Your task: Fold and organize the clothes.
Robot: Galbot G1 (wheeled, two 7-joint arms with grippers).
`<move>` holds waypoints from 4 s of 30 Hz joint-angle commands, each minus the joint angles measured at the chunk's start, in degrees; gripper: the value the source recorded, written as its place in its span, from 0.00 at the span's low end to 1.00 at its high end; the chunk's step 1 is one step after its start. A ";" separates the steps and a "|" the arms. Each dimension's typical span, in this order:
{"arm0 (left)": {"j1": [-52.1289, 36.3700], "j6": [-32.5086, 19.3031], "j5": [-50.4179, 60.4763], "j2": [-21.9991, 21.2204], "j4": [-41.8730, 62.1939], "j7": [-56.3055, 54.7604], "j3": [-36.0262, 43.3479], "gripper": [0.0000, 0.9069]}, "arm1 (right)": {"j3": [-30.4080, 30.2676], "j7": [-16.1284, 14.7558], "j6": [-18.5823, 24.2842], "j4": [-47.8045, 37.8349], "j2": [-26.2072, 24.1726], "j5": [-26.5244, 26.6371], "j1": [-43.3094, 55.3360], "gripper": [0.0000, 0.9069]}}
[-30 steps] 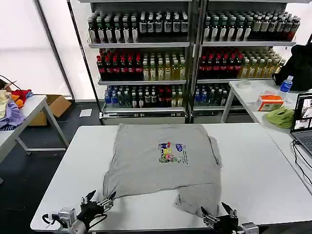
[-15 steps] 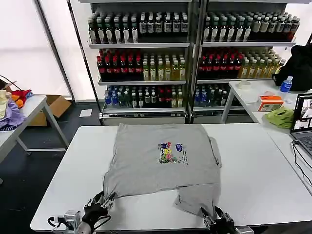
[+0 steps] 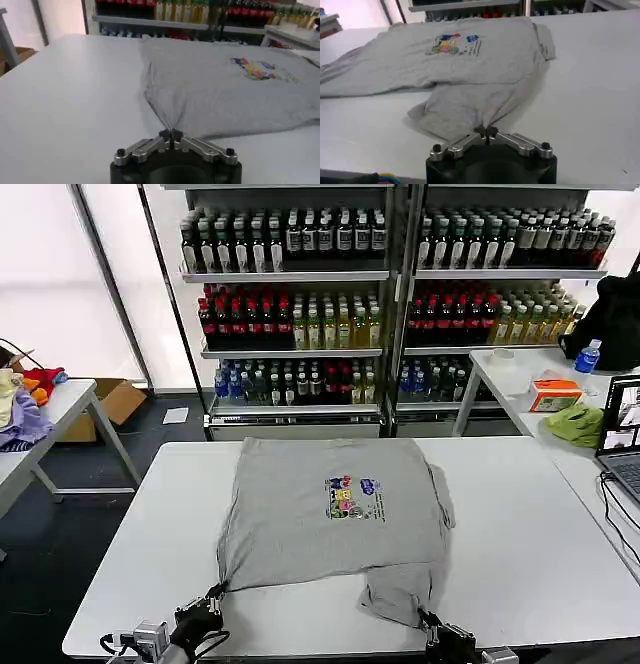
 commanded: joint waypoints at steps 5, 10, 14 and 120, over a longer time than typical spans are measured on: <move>4.15 -1.19 0.36 -0.91 -5.20 -0.25 -2.57 0.02 | 6.32 -4.98 2.44 5.12 -3.65 0.39 -10.19 0.00; 9.54 0.11 0.55 -1.18 -9.92 -0.04 -4.63 0.02 | 9.23 -7.05 3.23 7.92 -5.40 0.54 -15.67 0.00; 13.88 1.43 0.77 -0.41 -12.68 0.26 -6.49 0.01 | 11.07 -9.51 5.91 10.36 -5.64 0.26 -20.18 0.00; -6.04 3.18 -4.78 1.88 6.81 7.18 -6.87 0.01 | -10.19 9.70 -7.48 -8.21 -3.10 6.93 19.24 0.00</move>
